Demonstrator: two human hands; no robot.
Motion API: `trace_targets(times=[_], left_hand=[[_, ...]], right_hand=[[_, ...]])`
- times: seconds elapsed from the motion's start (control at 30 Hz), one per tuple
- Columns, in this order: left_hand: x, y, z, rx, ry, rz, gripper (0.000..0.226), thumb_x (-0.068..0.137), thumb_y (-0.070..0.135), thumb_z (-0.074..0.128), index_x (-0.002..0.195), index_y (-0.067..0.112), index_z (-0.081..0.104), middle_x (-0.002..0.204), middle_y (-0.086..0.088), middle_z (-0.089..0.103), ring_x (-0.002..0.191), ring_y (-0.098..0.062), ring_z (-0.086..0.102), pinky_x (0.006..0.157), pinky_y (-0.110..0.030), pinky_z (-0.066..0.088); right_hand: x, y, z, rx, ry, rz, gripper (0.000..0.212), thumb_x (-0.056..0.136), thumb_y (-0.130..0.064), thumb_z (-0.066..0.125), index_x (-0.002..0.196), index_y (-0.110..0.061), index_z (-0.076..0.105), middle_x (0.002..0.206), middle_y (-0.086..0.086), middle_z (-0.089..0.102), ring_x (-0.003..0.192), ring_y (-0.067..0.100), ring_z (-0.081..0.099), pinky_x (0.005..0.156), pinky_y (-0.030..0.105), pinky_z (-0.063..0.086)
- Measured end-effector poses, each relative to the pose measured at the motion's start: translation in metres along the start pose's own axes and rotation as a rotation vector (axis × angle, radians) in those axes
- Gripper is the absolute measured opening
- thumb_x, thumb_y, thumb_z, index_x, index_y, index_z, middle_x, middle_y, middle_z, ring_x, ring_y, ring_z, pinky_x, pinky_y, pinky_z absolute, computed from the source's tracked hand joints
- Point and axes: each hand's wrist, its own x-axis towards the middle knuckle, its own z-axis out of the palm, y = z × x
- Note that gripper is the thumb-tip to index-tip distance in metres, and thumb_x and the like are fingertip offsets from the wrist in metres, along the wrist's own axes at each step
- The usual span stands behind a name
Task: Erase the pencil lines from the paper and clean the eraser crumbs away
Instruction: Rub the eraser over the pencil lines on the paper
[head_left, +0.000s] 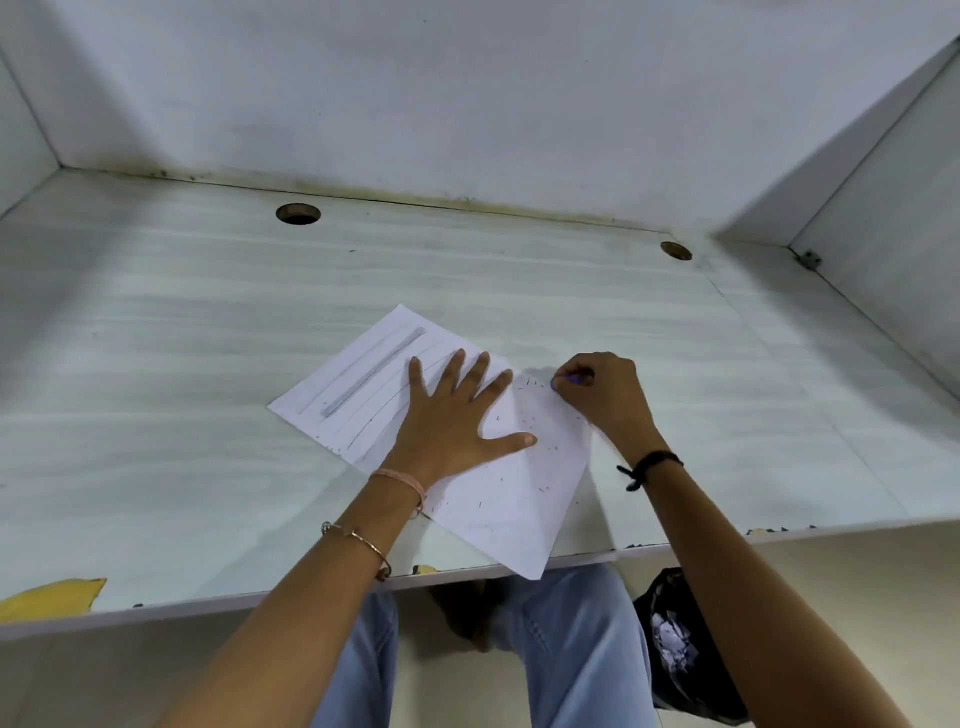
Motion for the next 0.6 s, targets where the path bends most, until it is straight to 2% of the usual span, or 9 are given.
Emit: trace_targets(times=[0.07, 0.2, 0.3, 0.4, 0.53, 0.6], left_hand=[[0.001, 0.0, 0.001, -0.008, 0.006, -0.005, 0.107, 0.064, 0.091, -0.002, 0.156, 0.036, 0.0, 0.164, 0.007, -0.01, 0.15, -0.019, -0.013, 0.111, -0.067, -0.013], [0.001, 0.001, 0.0, 0.013, 0.002, -0.013, 0.113, 0.069, 0.092, 0.005, 0.157, 0.021, 0.002, 0.165, 0.006, -0.006, 0.151, -0.019, -0.01, 0.112, -0.068, -0.009], [-0.001, 0.002, -0.003, -0.023, -0.011, -0.022, 0.106, 0.077, 0.088, 0.019, 0.157, 0.021, 0.001, 0.164, 0.007, -0.007, 0.151, -0.018, -0.012, 0.112, -0.066, -0.012], [-0.002, 0.003, -0.005, -0.026, 0.001, -0.022, 0.105, 0.079, 0.087, 0.021, 0.157, 0.02, 0.001, 0.165, 0.007, -0.008, 0.151, -0.018, -0.012, 0.112, -0.066, -0.012], [-0.001, 0.003, -0.004, -0.014, -0.004, -0.017, 0.103, 0.08, 0.085, 0.022, 0.157, 0.019, 0.002, 0.165, 0.007, -0.007, 0.151, -0.018, -0.012, 0.112, -0.066, -0.013], [-0.001, 0.003, -0.004, -0.013, -0.009, -0.02, 0.103, 0.08, 0.085, 0.022, 0.157, 0.019, 0.002, 0.165, 0.007, -0.008, 0.151, -0.018, -0.012, 0.112, -0.065, -0.014]], right_hand=[[-0.006, -0.013, 0.005, -0.012, -0.02, -0.06, 0.008, 0.078, -0.008, 0.068, 0.074, -0.013, 0.072, 0.073, -0.002, 0.069, 0.064, 0.006, 0.059, 0.058, 0.008, 0.042], [-0.027, -0.031, 0.025, 0.024, -0.192, -0.188, 0.005, 0.078, -0.009, 0.07, 0.08, -0.011, 0.074, 0.071, -0.01, 0.063, 0.065, 0.002, 0.056, 0.063, 0.008, 0.042], [-0.008, -0.019, 0.02, 0.061, -0.047, -0.089, 0.003, 0.079, -0.009, 0.07, 0.079, -0.01, 0.073, 0.075, -0.004, 0.067, 0.068, 0.005, 0.058, 0.062, 0.005, 0.043], [0.005, -0.01, 0.01, 0.064, 0.041, 0.025, 0.005, 0.08, -0.008, 0.069, 0.076, -0.01, 0.072, 0.073, -0.003, 0.065, 0.065, 0.006, 0.057, 0.058, 0.008, 0.041], [-0.016, -0.025, 0.023, 0.009, -0.048, -0.081, 0.007, 0.079, -0.009, 0.066, 0.078, -0.01, 0.074, 0.078, 0.0, 0.071, 0.071, 0.013, 0.062, 0.068, 0.021, 0.048], [-0.015, -0.022, 0.022, -0.032, 0.003, -0.086, 0.008, 0.078, -0.009, 0.065, 0.078, -0.012, 0.072, 0.08, 0.001, 0.07, 0.074, 0.016, 0.062, 0.071, 0.025, 0.05]])
